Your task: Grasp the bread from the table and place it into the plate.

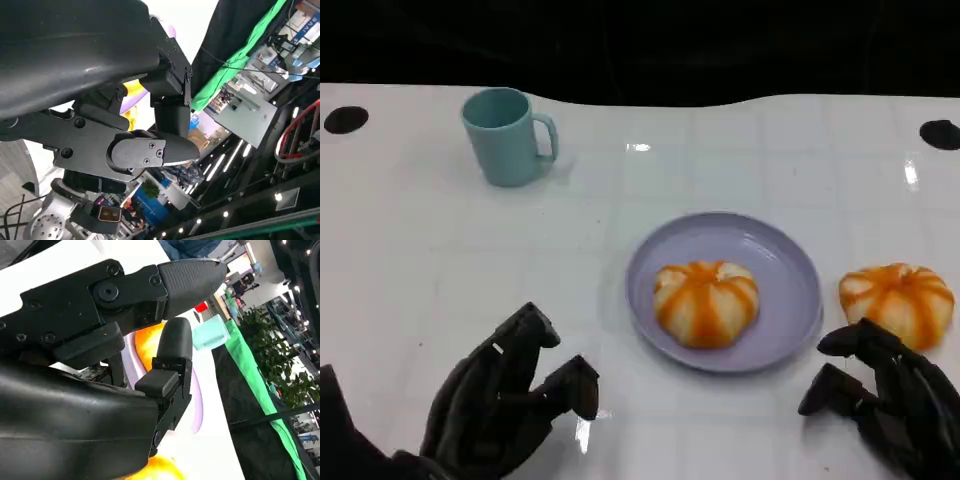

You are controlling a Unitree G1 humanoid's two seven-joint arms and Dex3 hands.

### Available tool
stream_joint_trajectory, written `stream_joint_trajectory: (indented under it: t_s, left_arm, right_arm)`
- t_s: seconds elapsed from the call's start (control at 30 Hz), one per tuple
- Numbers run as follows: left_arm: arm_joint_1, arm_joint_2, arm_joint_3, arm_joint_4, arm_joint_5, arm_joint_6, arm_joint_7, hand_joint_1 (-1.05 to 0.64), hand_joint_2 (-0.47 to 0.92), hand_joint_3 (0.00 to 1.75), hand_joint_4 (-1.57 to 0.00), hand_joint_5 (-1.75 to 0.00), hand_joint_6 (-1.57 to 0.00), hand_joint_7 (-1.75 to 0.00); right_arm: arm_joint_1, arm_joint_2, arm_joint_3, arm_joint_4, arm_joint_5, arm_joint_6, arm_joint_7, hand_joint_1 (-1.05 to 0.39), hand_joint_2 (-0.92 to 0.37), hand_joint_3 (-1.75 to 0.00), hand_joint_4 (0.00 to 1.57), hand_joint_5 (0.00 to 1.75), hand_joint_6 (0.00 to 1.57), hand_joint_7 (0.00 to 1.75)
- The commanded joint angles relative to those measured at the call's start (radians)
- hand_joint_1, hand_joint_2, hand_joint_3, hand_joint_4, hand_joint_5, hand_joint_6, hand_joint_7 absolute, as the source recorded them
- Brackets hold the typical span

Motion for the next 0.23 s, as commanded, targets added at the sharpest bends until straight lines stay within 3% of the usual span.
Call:
stream_joint_trajectory:
  t_s: [0.03, 0.23]
  left_arm:
    - [-0.008, 0.012, 0.01, 0.017, 0.009, -0.003, -0.021, -0.54, 0.92, 0.34, -0.82, -1.75, -0.67, -1.64]
    - [-0.008, 0.007, 0.012, 0.021, 0.013, -0.01, -0.02, -0.54, 0.92, 0.33, -0.82, -1.75, -0.67, -1.63]
  right_arm:
    - [0.011, -0.019, -0.011, 0.012, 0.011, -0.001, 0.019, -0.52, -0.92, -0.22, 0.69, 1.47, 0.64, 1.11]
    - [0.011, -0.017, -0.012, 0.01, 0.01, 0.001, 0.016, -0.51, -0.92, -0.23, 0.69, 1.47, 0.65, 1.11]
